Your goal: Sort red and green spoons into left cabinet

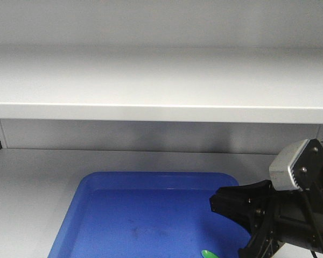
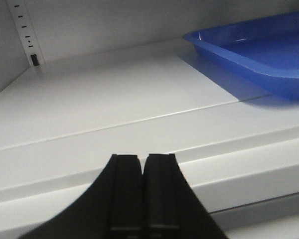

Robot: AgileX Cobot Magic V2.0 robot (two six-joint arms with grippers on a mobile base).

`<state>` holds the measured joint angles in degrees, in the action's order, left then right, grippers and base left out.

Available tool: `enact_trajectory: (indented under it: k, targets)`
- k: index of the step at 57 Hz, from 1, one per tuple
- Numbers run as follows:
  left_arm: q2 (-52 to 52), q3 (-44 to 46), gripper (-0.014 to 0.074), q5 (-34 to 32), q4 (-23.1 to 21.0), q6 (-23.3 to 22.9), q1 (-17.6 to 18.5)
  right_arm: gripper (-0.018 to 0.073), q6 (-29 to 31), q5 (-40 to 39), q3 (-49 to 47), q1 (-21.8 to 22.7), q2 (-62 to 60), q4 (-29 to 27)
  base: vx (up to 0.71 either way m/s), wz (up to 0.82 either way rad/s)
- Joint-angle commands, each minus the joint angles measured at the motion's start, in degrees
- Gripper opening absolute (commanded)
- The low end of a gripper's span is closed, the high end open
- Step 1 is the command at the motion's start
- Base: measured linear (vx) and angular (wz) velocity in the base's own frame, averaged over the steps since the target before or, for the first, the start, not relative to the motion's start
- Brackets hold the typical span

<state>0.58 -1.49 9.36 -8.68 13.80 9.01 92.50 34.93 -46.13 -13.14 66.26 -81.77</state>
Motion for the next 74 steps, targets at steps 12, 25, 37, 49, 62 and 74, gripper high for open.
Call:
enact_trajectory:
  k: [12,25,37,49,62,74]
  targets:
    - [1.0,-1.0,-0.0007,-3.8,-0.2,-0.2,-0.1,-0.0004,-0.1,0.5,-1.9,0.1,-1.3,-2.4,0.0,0.0]
    - [1.0,-1.0,-0.0007,-3.8,-0.2,-0.2,-0.1,-0.0004,-0.1,0.5,-1.9,0.1,-1.3,-2.4,0.0,0.0]
    - [1.0,-1.0,-0.0007,-3.8,-0.2,-0.2,-0.1,-0.0004,0.0,0.5,-1.9,0.1,-1.3,-2.4,0.0,0.0]
    - [1.0,-1.0,-0.0007,-3.8,-0.2,-0.2,-0.1,-0.0004,0.4,-3.4,-1.9,0.1,-0.6,-3.9,0.0,0.0]
    - [1.0,-1.0,-0.0007,-3.8,-0.2,-0.2,-0.1,-0.0004,-16.3,-7.6,-1.9,0.1,-1.2,9.0,0.0,0.0]
    - [1.0,-1.0,-0.0007,-3.6,-0.2,-0.2,-0.1,-0.0004,-59.3,-12.2,-1.8,-1.5,-3.3,48.2,0.0,0.0]
